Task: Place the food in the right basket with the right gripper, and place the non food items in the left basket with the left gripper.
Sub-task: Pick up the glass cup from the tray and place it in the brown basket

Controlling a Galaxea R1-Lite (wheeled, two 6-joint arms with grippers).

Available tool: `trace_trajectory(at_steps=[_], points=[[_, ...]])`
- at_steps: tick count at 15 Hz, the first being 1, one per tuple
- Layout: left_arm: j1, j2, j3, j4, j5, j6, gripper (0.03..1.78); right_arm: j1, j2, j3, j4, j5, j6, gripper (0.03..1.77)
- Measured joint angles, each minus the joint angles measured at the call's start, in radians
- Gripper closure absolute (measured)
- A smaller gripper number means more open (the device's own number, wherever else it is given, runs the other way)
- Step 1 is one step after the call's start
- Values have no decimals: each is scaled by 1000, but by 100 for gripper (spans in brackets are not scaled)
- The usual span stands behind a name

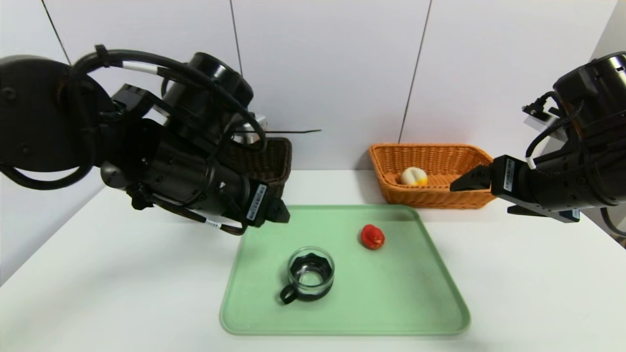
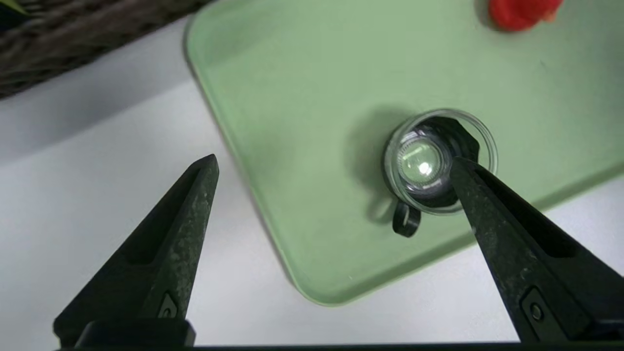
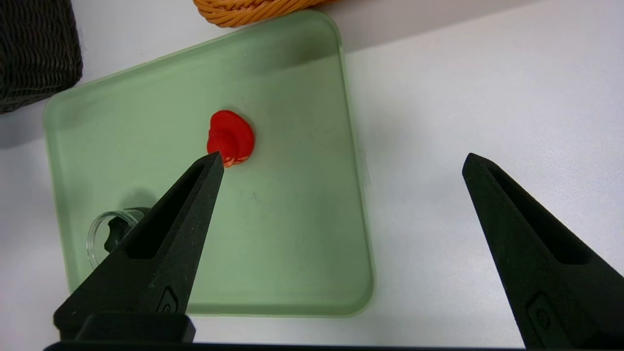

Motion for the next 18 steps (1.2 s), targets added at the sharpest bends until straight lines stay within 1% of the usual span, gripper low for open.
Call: trace_trajectory(at_steps=[5,8,11,14,18], points=[[-13,87,-29,25,-77,0,12,0,-8,7,0,0,0,10],[-14,139,-80,80,-93,0,12,0,-12,20,1,6,1,10],[-14,185,-144,143,-140,2,12,1,-13,30,1,18,27,10],[-15,211,-172,154,-184,7,12,1,-13,34,0,19,30,10],[-14,235,-175,154,-189,2,12,0,-14,34,-1,19,29,10]])
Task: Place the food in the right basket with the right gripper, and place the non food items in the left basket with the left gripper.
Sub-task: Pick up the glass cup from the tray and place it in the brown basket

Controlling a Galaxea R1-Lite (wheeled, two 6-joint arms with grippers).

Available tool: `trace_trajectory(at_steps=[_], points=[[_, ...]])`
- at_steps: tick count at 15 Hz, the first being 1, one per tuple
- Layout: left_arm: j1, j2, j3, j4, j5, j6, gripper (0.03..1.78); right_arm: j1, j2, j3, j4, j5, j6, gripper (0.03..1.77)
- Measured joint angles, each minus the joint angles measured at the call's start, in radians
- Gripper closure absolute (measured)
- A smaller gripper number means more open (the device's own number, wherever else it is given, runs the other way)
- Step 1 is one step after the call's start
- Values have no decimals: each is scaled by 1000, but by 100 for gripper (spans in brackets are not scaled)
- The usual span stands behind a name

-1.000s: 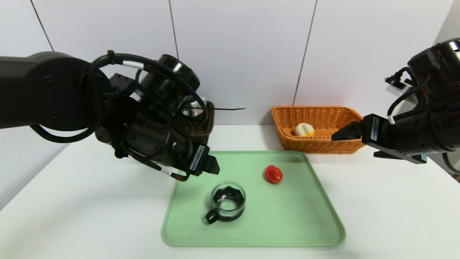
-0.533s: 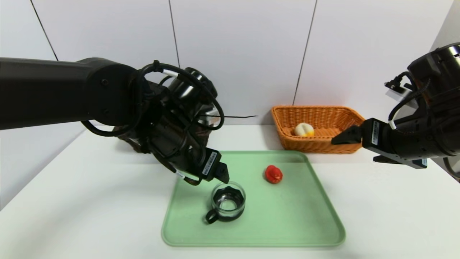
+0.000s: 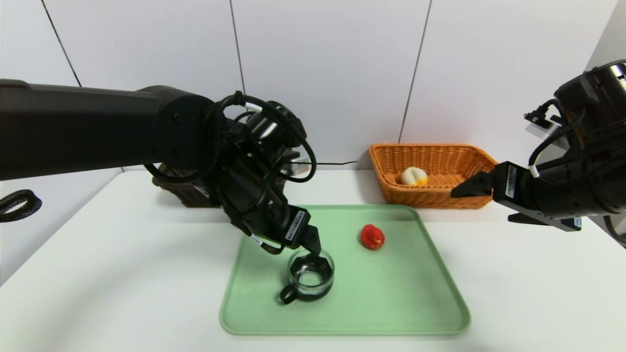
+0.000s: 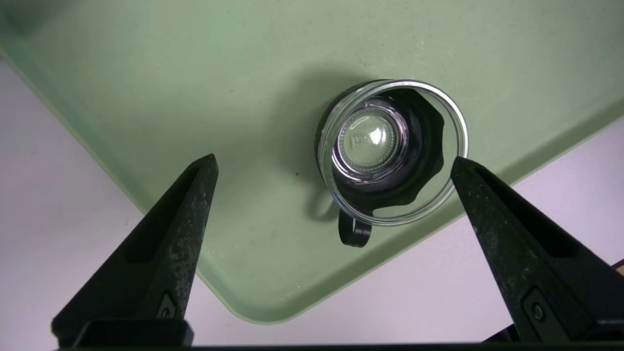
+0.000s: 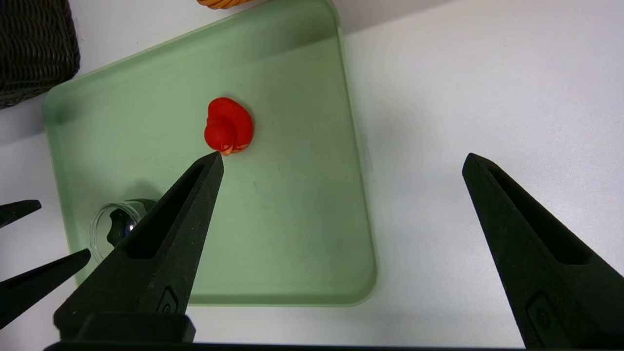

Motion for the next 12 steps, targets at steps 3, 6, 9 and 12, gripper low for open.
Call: trace_trajectory(at_steps=[3,6,9,12], points=[[0,16,4,0,-1,-2,12,-1,0,0,0,0,-1,10],[0,24,15,1,-22,3,12,-3,1,0,-1,0,-2,10],[1,28,46,0,-24,26,12,-5,4,0,-3,0,-4,10],[1,36,54,-3,-26,37,12,-6,7,-1,-5,0,-5,10]])
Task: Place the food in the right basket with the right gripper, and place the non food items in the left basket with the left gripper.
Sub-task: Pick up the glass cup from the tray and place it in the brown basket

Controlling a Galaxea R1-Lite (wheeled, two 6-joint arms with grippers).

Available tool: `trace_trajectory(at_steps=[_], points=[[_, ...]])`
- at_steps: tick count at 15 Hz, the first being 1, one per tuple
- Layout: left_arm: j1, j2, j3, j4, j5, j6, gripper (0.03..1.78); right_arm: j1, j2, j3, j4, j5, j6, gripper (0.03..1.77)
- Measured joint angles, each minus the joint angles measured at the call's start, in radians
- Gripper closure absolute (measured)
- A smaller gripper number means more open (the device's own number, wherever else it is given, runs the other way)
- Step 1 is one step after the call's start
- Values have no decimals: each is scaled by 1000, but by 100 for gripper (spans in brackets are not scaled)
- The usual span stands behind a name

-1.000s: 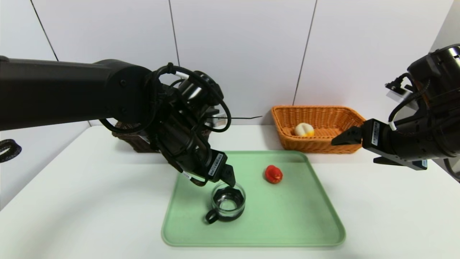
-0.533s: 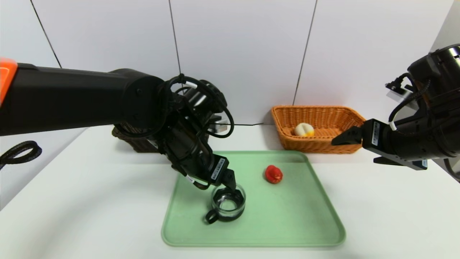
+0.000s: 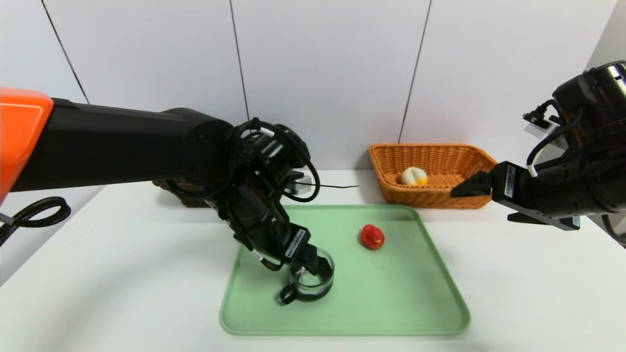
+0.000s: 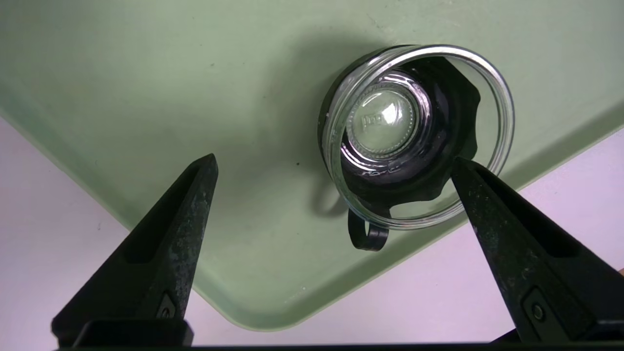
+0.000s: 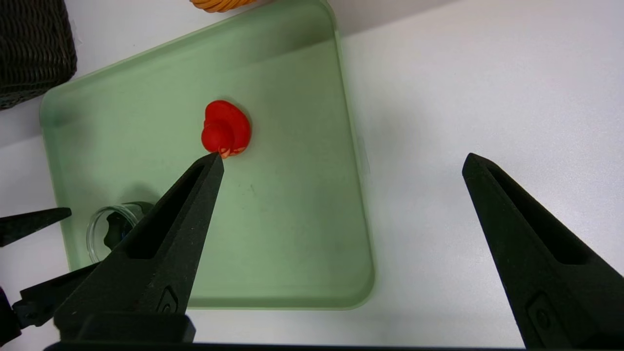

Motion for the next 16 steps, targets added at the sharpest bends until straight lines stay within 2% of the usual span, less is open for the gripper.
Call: trace_trajectory(at_steps=[16], points=[[0,41,-5,-6,4,-5,12,1,4,-2,2,0,2,10]])
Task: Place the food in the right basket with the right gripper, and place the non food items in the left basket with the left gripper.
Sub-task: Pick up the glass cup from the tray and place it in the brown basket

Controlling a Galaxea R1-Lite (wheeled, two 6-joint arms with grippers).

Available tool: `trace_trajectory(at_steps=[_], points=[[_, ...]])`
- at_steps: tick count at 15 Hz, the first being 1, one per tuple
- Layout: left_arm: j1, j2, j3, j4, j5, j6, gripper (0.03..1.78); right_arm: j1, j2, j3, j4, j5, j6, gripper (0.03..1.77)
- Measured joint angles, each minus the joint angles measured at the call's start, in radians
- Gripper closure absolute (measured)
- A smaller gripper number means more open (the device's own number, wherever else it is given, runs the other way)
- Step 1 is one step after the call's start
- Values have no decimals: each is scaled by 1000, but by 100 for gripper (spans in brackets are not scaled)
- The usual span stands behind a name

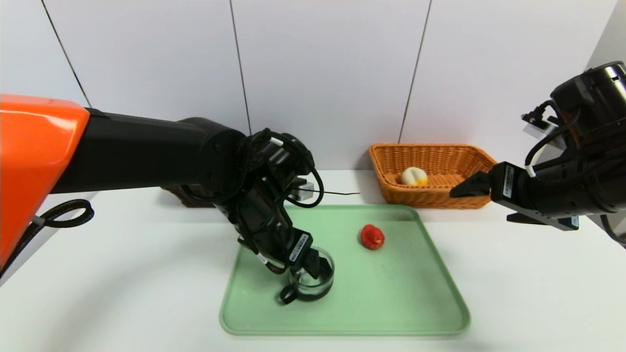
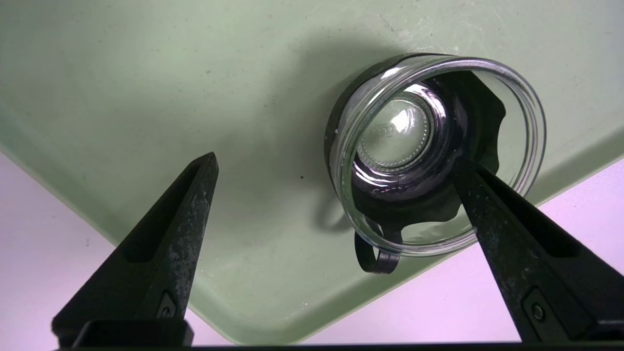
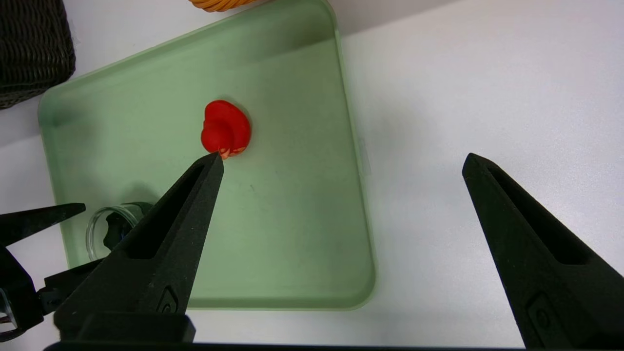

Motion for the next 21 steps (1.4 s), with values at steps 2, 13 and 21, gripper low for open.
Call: trace_trajectory(at_steps=[2,13,21], points=[[0,6,0,-1,0,-1,12,0,-1,1,0,0,1,10],[7,44,0,-15,5,-6,101,-2,-1,4,1,0,2,10],[23,40,3,-14,4,-8,170,4,-1,4,-1,0,1,10]])
